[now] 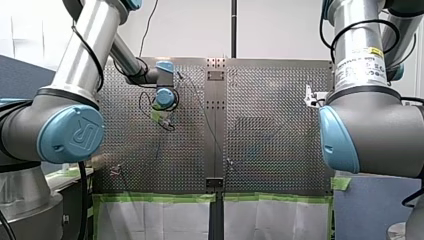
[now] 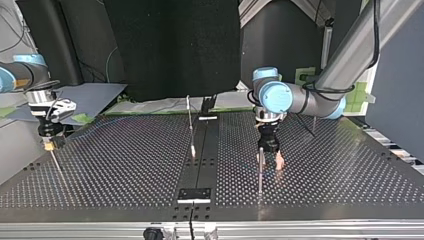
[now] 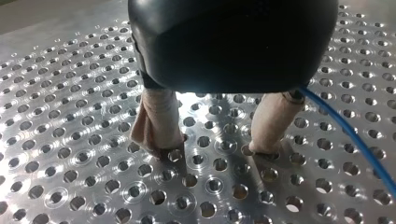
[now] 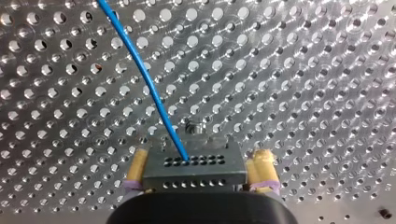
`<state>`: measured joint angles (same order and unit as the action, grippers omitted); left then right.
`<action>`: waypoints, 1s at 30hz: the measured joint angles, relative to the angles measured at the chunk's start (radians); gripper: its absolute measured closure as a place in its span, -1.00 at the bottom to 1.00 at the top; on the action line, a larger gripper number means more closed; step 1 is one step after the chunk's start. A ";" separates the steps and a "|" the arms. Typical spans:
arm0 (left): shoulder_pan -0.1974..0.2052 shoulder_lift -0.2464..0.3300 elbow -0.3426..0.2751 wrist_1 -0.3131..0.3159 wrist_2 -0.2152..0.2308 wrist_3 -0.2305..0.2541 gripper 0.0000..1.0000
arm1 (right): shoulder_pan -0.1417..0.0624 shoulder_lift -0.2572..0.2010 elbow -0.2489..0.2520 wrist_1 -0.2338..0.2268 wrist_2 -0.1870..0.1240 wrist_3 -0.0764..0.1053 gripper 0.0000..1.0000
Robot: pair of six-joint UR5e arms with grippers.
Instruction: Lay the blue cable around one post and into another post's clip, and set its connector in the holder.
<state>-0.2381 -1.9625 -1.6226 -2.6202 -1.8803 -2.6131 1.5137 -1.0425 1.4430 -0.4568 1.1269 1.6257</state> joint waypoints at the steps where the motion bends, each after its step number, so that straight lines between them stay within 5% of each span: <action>1: 0.000 0.000 0.000 0.000 0.000 0.000 -1.00 | 0.000 0.000 0.000 0.001 0.000 0.000 -0.84; 30: 0.001 0.000 0.000 -0.003 0.001 0.009 -1.00 | 0.001 0.002 0.001 0.007 0.000 -0.013 -0.84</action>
<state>-0.2367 -1.9625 -1.6226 -2.6228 -1.8798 -2.6041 1.5149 -1.0407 1.4444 -0.4493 1.1274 1.6124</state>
